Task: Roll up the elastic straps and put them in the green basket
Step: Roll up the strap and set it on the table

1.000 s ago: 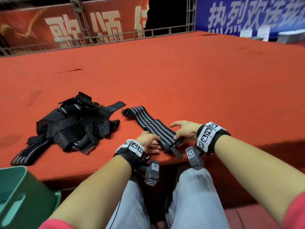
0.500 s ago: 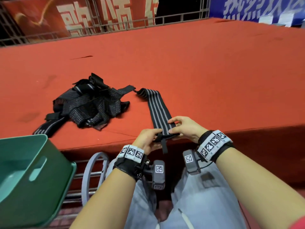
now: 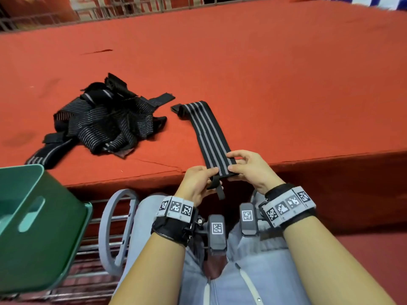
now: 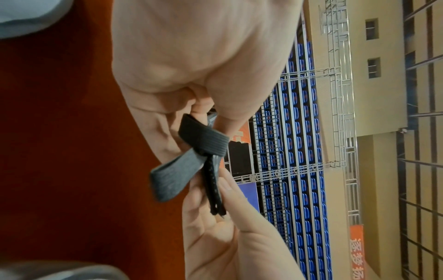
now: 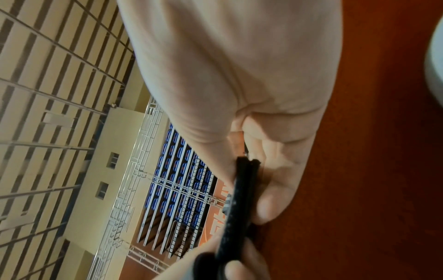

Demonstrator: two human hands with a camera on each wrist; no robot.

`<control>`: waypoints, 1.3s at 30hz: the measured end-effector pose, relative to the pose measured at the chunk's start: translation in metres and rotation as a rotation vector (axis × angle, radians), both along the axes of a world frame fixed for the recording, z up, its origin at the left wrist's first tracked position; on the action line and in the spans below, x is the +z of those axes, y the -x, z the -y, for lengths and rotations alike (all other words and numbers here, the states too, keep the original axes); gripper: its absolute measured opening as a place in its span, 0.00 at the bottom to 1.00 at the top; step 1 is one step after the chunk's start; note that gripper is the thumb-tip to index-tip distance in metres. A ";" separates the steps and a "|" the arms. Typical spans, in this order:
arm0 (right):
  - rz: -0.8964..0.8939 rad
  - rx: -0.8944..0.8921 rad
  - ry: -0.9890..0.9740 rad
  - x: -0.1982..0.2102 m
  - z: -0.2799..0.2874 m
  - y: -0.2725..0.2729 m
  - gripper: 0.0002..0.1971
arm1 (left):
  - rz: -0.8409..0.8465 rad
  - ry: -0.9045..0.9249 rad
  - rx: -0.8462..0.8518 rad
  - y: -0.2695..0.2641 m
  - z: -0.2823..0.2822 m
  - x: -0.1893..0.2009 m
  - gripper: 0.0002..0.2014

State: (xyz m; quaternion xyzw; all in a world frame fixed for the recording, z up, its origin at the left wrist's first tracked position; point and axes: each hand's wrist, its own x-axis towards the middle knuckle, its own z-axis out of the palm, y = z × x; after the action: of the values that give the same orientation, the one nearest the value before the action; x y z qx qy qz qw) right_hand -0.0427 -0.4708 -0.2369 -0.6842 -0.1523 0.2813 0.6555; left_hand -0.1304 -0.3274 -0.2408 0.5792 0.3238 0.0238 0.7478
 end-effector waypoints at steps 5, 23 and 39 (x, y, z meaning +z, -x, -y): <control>0.106 0.019 0.079 0.002 0.006 0.006 0.08 | 0.037 -0.052 0.044 0.004 -0.001 -0.009 0.11; 0.447 -0.055 -0.062 0.052 0.015 -0.031 0.06 | 0.130 -0.200 0.136 -0.048 -0.062 0.030 0.02; 0.155 0.099 -0.196 0.056 -0.015 -0.088 0.06 | 0.080 -0.062 0.082 -0.179 -0.143 0.039 0.14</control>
State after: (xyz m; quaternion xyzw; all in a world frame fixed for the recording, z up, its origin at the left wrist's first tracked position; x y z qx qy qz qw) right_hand 0.0455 -0.4558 -0.1812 -0.6283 -0.2629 0.2434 0.6906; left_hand 0.0486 -0.1849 -0.2017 0.5868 0.3162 0.0873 0.7403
